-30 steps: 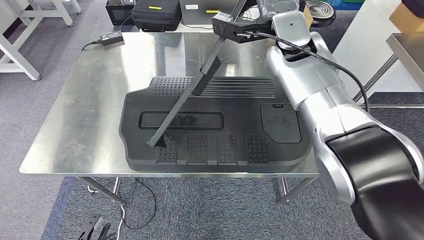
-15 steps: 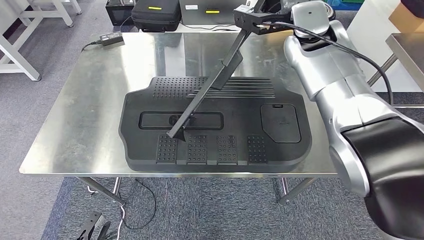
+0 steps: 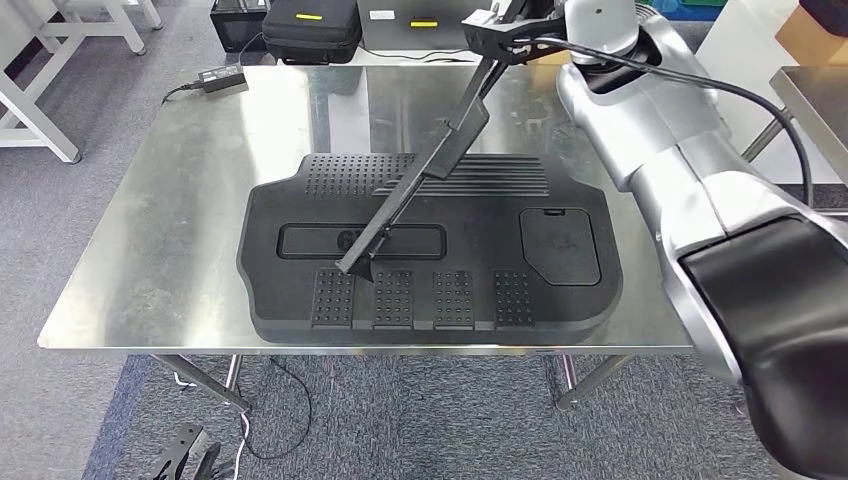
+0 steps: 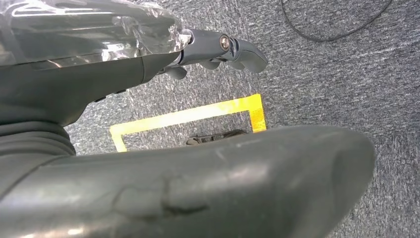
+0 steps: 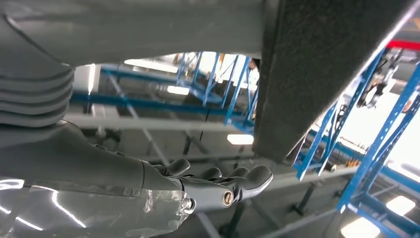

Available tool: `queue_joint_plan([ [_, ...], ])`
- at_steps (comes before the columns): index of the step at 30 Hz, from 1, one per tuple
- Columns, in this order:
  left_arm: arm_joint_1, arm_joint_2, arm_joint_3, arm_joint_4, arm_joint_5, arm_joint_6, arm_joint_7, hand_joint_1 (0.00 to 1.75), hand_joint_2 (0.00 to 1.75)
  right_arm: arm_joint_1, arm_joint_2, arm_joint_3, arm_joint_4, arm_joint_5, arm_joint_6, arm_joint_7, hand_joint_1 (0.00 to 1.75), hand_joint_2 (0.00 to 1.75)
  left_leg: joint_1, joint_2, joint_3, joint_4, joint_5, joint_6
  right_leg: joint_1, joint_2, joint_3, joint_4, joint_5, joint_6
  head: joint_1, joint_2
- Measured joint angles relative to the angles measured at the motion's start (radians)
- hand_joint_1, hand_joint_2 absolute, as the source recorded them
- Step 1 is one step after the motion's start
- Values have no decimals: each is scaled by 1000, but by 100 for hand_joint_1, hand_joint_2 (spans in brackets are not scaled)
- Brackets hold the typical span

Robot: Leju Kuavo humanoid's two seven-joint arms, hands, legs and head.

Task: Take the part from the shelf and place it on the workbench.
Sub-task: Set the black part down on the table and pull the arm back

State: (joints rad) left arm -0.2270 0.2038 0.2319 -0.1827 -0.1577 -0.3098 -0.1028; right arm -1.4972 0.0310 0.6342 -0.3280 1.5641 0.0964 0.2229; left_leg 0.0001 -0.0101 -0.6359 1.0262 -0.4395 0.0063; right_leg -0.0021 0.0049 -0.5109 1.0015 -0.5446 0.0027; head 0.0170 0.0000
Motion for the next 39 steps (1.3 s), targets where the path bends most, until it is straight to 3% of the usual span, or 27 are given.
queue_joint_plan([
  [14,0,-4,0,0,-2,3,-1,0,0,-28,3,166,8,0,-4,22,0,0,0,1,5,0,0,0,0,1,4,0,0,0,-1,0],
  [39,-9,-13,0,0,-22,3,2,0,0,-33,-27,234,28,-5,14,32,0,0,0,1,9,0,0,0,0,1,7,-1,0,0,-2,0],
])
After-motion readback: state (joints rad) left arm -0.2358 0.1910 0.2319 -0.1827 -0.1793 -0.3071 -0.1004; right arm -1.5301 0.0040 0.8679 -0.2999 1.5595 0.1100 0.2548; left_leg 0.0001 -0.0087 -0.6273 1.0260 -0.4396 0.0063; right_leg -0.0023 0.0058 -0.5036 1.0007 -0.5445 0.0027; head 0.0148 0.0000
